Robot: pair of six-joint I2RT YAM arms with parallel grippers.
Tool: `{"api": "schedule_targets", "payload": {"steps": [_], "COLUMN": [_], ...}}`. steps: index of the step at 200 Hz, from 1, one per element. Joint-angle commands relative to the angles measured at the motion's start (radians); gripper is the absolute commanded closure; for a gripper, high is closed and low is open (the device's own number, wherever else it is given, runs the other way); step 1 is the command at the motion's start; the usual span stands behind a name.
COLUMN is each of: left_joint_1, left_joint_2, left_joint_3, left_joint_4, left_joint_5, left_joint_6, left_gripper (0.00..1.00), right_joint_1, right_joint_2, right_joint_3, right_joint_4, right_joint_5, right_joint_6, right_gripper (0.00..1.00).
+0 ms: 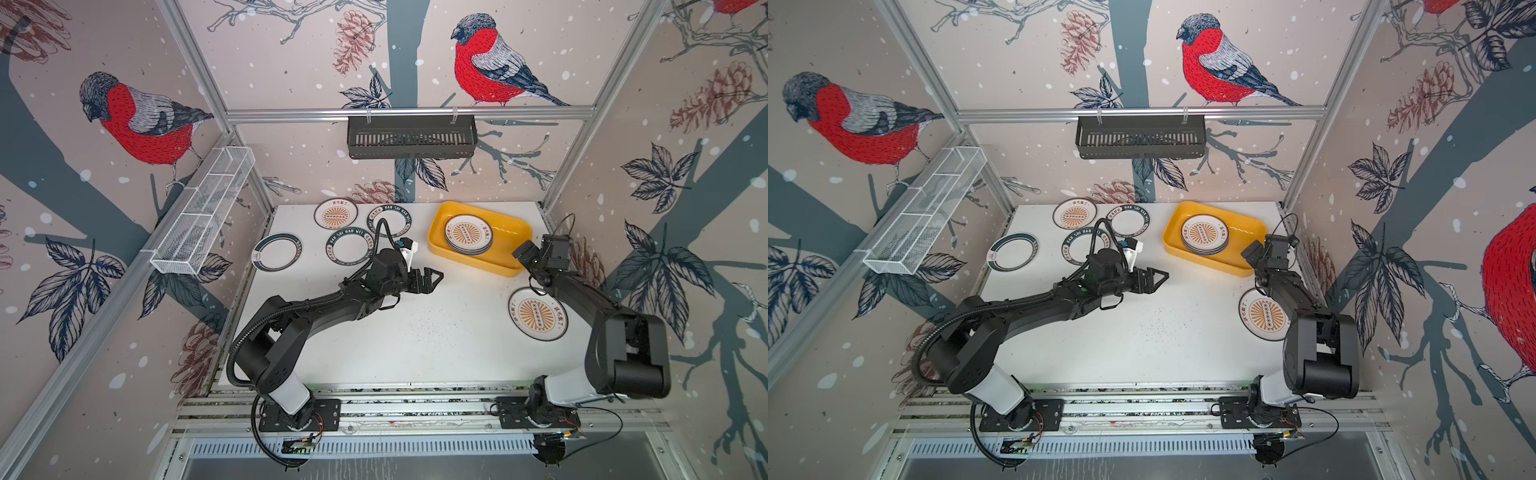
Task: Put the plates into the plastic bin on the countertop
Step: 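Move the right gripper down to the last sunburst plate's rim nearest the robot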
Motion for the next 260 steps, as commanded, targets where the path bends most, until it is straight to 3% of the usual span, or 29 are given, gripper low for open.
{"api": "schedule_targets", "payload": {"steps": [1, 43, 94, 214, 260], "left_joint_1": [-0.012, -0.026, -0.026, -0.029, -0.029], "left_joint_2": [0.025, 0.075, 0.076, 0.202, 0.277], "left_joint_3": [0.032, 0.067, 0.115, 0.171, 0.208], "left_joint_4": [0.024, -0.004, -0.039, -0.017, -0.001], "left_joint_5": [0.045, 0.052, 0.048, 0.11, 0.14], "left_joint_6": [0.027, 0.048, 0.069, 0.046, 0.038], "left_gripper": [0.04, 0.04, 0.04, 0.04, 0.04], "right_joint_1": [-0.051, -0.189, -0.337, -0.339, -0.277], "right_joint_2": [-0.025, -0.083, -0.054, -0.087, -0.123], "right_joint_3": [-0.038, -0.165, -0.188, -0.289, -0.284], "right_joint_4": [-0.04, -0.008, 0.014, 0.074, 0.033], "right_joint_5": [0.07, 0.129, 0.049, -0.152, -0.174], "right_joint_6": [0.065, 0.134, 0.145, 0.097, 0.039], "right_gripper": [0.03, 0.0, 0.0, 0.02, 0.05]}}
